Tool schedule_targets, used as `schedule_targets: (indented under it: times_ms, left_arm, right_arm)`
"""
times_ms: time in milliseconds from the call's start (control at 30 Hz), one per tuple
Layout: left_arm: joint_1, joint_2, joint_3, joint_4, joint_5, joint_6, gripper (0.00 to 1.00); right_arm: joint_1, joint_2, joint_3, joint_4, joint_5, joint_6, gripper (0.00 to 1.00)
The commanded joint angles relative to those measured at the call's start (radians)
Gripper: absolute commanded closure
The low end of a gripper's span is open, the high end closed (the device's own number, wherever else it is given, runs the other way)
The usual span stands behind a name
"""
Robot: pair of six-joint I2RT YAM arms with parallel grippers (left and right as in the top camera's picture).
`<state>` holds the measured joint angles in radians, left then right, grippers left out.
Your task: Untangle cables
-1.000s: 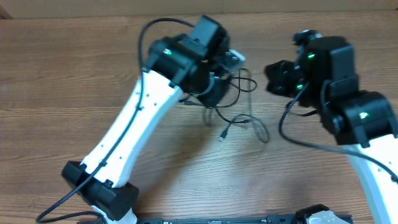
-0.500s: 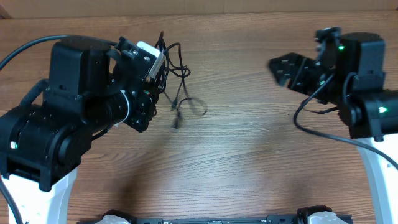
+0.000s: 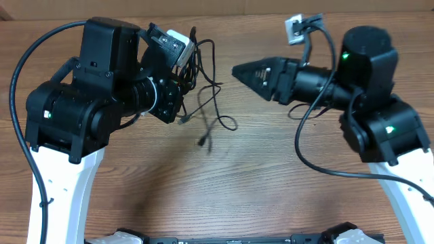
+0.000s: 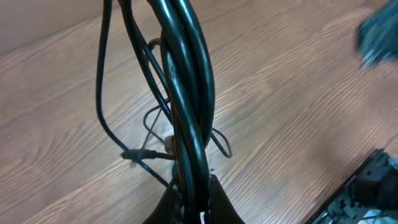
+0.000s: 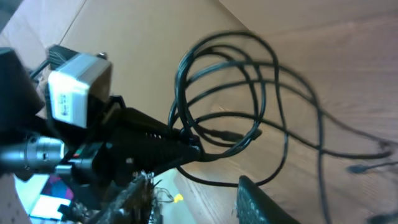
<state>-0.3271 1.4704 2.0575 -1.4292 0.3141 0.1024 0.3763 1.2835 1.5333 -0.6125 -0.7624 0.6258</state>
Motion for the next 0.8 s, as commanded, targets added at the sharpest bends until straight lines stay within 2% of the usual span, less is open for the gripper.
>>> schedule_targets:
  times_ms: [0, 133, 567, 767]
  left_arm:
    - [-0.001, 0.023, 0.006, 0.043, 0.125, -0.082, 0.96]
    - [-0.002, 0.054, 0.006, 0.069, 0.264, -0.164, 0.96]
    - [-0.138, 0.127, 0.006, 0.071, 0.249, -0.196, 0.96]
    - [-0.139, 0.126, 0.006, 0.084, 0.234, -0.201, 0.96]
  right_arm:
    - [0.050, 0.000, 0.024, 0.008, 0.099, 0.056, 0.58]
    - [0.063, 0.025, 0.024, 0.022, 0.100, 0.056, 0.57]
    - [0.062, 0.037, 0.024, 0.032, 0.134, 0.047, 0.59]
    - [0.062, 0.037, 0.024, 0.032, 0.141, 0.021, 0.59]
